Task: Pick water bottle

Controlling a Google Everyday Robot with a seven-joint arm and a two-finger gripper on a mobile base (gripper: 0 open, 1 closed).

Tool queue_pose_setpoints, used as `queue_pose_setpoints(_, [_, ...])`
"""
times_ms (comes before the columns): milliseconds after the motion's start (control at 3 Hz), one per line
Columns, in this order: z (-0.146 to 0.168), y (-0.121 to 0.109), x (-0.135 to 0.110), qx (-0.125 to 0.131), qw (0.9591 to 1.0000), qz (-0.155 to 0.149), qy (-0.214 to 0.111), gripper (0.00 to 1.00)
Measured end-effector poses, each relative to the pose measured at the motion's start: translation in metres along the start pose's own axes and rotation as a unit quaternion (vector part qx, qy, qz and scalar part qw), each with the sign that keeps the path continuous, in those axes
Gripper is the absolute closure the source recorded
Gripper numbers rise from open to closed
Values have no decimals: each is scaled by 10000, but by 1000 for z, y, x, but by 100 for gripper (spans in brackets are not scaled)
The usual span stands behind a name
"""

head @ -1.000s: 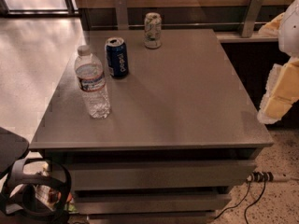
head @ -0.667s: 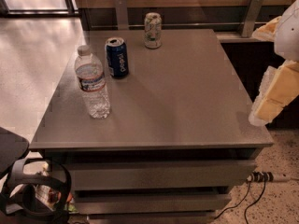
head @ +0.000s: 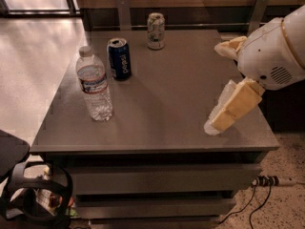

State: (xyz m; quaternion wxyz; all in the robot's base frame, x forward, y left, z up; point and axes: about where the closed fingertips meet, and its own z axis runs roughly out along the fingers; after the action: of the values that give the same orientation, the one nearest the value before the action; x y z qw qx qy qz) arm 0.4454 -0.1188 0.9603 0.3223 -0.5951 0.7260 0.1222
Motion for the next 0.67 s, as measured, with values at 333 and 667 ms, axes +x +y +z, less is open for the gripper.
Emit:
queue_pose_setpoints(333, [65,9,-48,-115,9913,-179,-1300,0])
queue_pose_setpoints(667, [86,11,-65,-139,9847,-236,-1722,0])
